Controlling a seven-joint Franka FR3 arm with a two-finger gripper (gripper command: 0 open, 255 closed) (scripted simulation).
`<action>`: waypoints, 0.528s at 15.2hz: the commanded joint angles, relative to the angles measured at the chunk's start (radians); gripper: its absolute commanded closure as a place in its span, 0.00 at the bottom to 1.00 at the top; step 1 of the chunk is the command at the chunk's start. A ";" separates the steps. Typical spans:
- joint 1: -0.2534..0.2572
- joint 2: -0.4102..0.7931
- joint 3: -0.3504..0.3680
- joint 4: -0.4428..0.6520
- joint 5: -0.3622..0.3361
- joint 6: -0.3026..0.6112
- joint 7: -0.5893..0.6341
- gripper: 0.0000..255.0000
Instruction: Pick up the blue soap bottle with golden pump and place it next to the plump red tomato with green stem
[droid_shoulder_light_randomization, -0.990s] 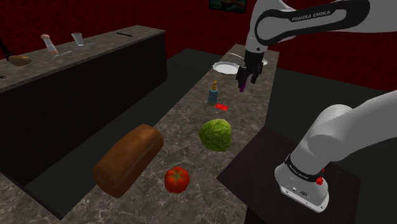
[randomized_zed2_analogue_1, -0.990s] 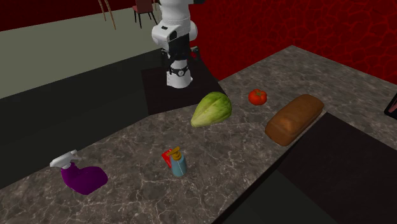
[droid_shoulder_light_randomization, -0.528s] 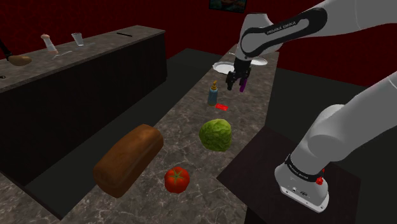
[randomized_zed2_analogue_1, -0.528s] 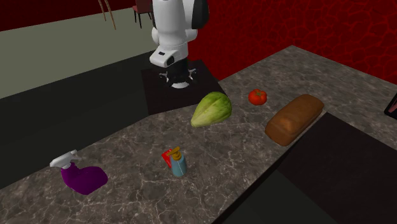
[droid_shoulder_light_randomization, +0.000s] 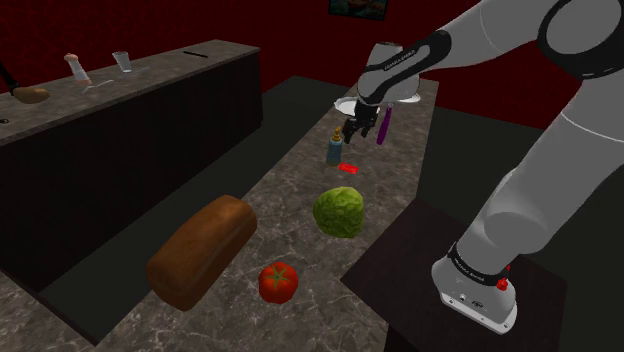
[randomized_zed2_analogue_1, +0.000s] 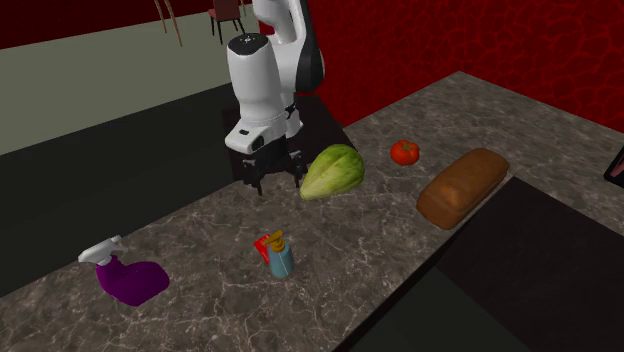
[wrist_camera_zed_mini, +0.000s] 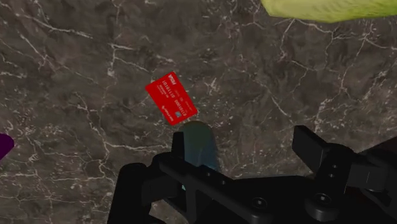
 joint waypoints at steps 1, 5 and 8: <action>-0.002 0.071 -0.007 0.041 0.049 0.049 -0.050 0.00; -0.023 0.223 0.005 0.147 0.164 0.126 -0.156 0.00; -0.049 0.309 0.025 0.220 0.227 0.159 -0.213 0.00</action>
